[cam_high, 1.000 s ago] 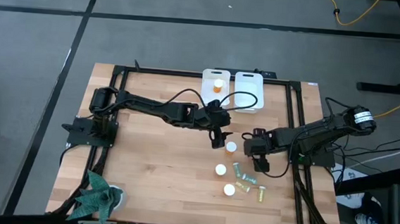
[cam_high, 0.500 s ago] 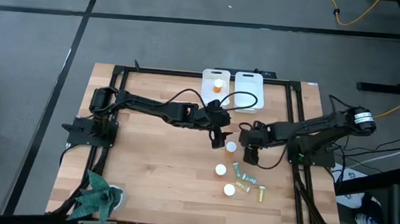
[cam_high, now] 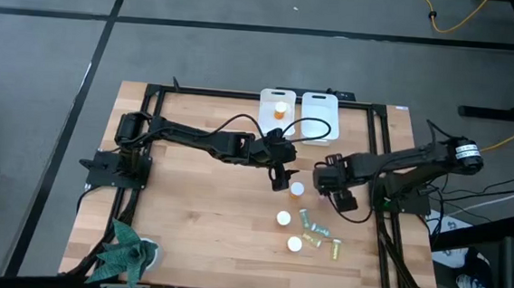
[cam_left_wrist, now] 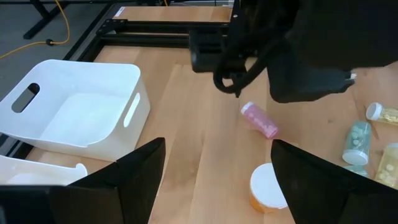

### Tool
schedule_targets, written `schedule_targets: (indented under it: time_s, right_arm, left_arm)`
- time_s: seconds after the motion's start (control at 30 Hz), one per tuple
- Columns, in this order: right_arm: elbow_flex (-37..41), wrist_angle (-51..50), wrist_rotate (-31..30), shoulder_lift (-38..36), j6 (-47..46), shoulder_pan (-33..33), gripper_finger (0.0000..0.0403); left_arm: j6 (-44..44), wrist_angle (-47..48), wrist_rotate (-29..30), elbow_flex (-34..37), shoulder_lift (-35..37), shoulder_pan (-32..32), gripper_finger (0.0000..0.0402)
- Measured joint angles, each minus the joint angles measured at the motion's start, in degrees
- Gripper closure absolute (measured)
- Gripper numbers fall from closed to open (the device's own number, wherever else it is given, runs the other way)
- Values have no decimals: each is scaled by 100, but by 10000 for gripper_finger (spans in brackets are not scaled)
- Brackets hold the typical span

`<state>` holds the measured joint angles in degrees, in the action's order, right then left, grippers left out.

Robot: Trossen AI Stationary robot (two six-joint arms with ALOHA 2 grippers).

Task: Pick and place medicine bottles into bin by pill shape (circle, oval)
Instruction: Put the small purple medicine pill bottle into the right white bin

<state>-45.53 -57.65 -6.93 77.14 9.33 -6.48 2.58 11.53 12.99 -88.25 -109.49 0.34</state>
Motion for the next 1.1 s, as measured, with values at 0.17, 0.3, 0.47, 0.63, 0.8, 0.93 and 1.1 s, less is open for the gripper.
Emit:
schedule_targets:
  time_s: [0.17, 0.3, 0.47, 0.63, 0.8, 0.93, 1.1]
  right_arm:
    - [354, 202, 150, 4, 17, 0, 152]
    - [343, 337, 8, 4, 60, 0, 152]
    - [360, 427, 8, 105, 177, 0, 152]
    - [364, 427, -29, 584, 176, 0, 152]
    - [364, 486, -240, 1067, 157, -2, 152]
    - [359, 489, -248, 1216, 164, -2, 152]
    - [204, 924, -243, 1189, 210, -2, 152]
  left_arm:
    - [-10, 0, 0, 0, 0, 0, 117]
    - [-10, -2, 0, 0, 0, 0, 117]
    - [-8, -2, 0, 0, 0, 0, 117]
    - [-5, -2, 0, 0, 0, 2, 117]
    - [-3, -2, 0, 0, 0, 0, 117]
    - [-10, -2, 0, 0, 0, 1, 117]
    - [-12, 0, 0, 0, 0, 2, 117]
